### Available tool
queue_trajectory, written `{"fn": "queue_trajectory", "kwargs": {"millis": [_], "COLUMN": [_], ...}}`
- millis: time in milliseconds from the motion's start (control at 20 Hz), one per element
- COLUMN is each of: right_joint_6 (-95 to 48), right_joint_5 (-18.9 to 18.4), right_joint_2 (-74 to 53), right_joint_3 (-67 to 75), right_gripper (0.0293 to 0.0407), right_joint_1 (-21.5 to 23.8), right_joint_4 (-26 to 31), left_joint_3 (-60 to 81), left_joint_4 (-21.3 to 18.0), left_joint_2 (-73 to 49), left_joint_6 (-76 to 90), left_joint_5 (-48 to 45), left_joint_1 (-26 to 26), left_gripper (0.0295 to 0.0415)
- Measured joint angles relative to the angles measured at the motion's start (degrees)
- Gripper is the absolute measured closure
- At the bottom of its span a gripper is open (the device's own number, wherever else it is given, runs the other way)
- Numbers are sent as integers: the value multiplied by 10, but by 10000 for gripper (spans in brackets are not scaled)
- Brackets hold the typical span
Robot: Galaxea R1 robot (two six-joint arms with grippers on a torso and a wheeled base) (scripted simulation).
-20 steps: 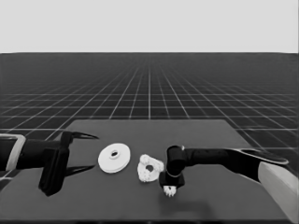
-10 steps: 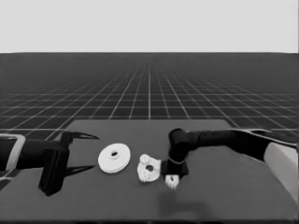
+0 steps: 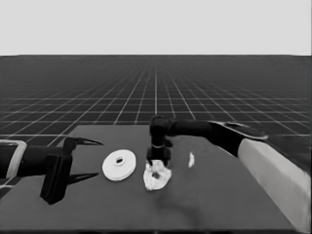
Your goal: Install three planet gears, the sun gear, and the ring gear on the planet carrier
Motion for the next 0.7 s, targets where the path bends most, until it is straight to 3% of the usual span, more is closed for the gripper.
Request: {"fn": "queue_trajectory", "kwargs": {"millis": [300, 450, 700], "right_joint_6": [-30, -50, -57], "right_joint_5": [4, 20, 25], "right_joint_2": [30, 38, 41], "right_joint_3": [-61, -93, -104], "right_gripper": [390, 390, 390], "right_joint_1": [0, -56, -69], "right_joint_4": [2, -52, -64], "left_joint_3": [0, 0, 0], "left_joint_4": [0, 0, 0], "left_joint_2": [0, 0, 0], "left_joint_6": [0, 0, 0], "left_joint_5": [0, 0, 0], "left_joint_1": [0, 0, 0], "left_gripper": [326, 326, 326]}}
